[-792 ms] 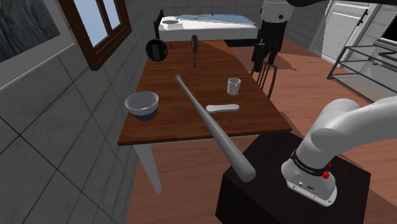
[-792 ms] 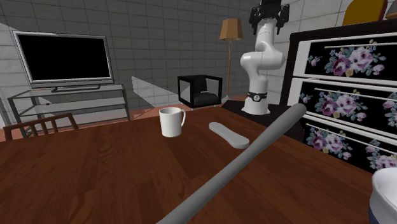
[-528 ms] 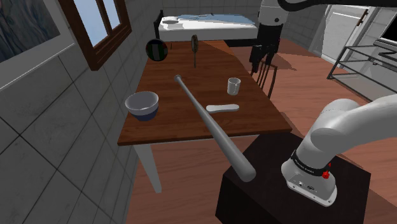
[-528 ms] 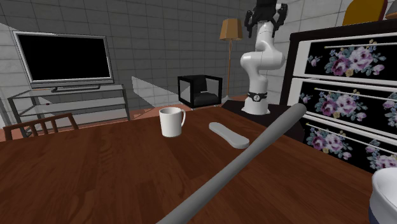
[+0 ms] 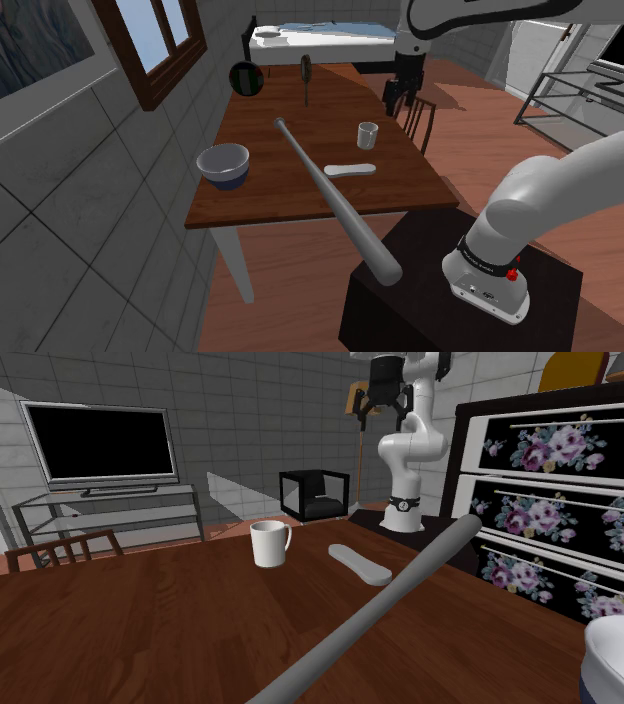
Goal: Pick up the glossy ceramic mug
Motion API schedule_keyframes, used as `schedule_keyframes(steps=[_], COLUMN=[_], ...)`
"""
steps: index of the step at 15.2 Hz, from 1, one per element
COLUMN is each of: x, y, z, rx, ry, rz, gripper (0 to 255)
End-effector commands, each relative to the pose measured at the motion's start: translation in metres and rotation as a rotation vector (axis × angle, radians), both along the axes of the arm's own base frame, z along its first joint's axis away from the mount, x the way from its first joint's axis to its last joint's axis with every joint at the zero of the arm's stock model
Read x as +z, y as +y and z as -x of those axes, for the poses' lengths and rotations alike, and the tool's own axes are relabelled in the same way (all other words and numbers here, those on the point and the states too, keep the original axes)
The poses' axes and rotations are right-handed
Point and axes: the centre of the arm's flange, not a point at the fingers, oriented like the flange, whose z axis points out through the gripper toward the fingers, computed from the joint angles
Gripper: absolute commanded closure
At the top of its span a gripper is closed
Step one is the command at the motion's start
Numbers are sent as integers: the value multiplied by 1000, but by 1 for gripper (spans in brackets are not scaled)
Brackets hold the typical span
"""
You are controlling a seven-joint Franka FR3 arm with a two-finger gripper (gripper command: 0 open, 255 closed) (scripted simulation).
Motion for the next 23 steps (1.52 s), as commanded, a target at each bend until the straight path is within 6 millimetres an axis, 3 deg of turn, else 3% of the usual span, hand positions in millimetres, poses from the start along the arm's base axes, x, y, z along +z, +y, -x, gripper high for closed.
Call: schedule_keyframes(steps=[1,23], x=[-14,-169], y=[-18,-215], z=[-14,-173], rx=[-3,-45], ry=[-1,2], rz=[-4,-61], gripper=[0,0])
